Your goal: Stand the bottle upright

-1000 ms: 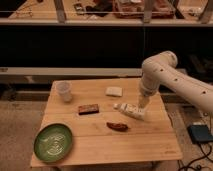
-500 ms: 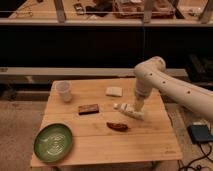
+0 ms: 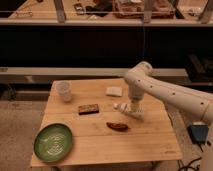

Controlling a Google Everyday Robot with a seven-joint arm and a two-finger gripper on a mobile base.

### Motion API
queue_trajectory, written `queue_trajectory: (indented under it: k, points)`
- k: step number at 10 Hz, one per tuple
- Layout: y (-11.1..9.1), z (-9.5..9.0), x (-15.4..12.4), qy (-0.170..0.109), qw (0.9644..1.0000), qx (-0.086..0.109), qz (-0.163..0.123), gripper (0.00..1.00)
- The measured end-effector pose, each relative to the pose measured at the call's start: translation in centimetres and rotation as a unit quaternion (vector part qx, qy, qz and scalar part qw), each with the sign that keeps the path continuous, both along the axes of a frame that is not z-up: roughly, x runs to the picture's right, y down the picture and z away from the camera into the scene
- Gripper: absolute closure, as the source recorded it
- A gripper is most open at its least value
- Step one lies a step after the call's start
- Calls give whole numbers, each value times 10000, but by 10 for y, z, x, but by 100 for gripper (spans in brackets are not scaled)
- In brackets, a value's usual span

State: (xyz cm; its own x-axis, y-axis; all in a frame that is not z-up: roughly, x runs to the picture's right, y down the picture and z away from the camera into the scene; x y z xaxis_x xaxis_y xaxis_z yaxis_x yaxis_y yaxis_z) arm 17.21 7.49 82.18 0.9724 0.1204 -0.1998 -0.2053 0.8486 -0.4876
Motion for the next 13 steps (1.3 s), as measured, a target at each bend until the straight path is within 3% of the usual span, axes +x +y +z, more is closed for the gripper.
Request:
queue_trajectory:
  k: [3,8,13]
  points:
    - [10,8,-6,48,10000,-63,-14,35]
    - [40,25,13,448,9980,-450,-50,35]
    - [50,48,9,482,9977,-484,-36,35]
